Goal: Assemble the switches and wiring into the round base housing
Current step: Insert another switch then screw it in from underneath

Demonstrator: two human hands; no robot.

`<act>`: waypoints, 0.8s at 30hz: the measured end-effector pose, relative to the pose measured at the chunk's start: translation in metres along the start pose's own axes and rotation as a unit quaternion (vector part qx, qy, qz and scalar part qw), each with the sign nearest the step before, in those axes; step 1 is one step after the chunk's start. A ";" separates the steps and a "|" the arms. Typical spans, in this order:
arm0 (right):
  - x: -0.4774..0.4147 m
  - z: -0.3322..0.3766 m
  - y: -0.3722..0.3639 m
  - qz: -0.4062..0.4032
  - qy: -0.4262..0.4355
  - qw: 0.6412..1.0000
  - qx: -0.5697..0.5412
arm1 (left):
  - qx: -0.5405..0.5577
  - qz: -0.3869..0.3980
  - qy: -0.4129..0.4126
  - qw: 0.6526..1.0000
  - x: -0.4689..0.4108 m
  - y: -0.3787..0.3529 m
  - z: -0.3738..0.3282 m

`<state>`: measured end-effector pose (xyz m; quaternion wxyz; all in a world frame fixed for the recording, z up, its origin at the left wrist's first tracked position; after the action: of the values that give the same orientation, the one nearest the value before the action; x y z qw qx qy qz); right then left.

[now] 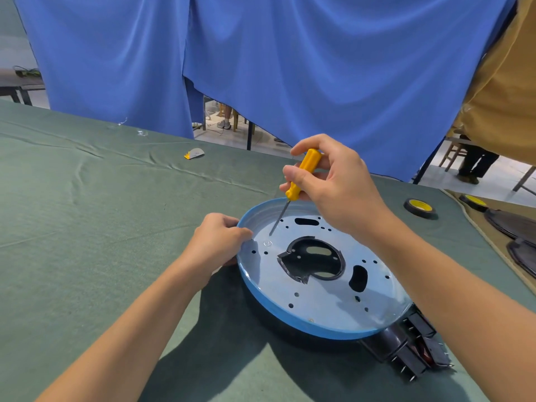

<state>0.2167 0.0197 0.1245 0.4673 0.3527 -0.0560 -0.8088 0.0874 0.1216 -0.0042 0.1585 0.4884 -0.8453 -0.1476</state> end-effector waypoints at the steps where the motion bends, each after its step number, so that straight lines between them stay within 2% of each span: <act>1: -0.002 -0.001 -0.003 -0.001 0.000 1.000 0.005 | 0.013 -0.002 0.012 1.000 0.000 0.000 0.001; 7: -0.009 -0.004 -0.024 0.022 0.012 0.998 0.050 | 0.062 -0.008 0.048 0.997 0.000 -0.002 0.003; 16: -0.019 -0.003 -0.038 0.052 0.010 0.996 0.074 | 0.066 0.038 0.053 0.996 0.002 -0.004 0.000; 24: -0.019 -0.007 -0.046 0.086 0.003 0.994 0.074 | 0.085 0.027 0.056 0.994 -0.002 -0.002 0.005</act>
<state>0.1942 0.0624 0.1099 0.5076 0.3829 -0.1445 -0.7582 0.0873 0.1226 -0.0097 0.1674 0.4845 -0.8576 -0.0428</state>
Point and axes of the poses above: each hand's wrist, its own x-axis away from the middle knuckle, its own y-axis out of the back of the hand, z = x × y, the point moved 7 cm from there along -x, towards the middle knuckle, and after that the axes turned 6 degrees about -x, right-handed, at the moved point
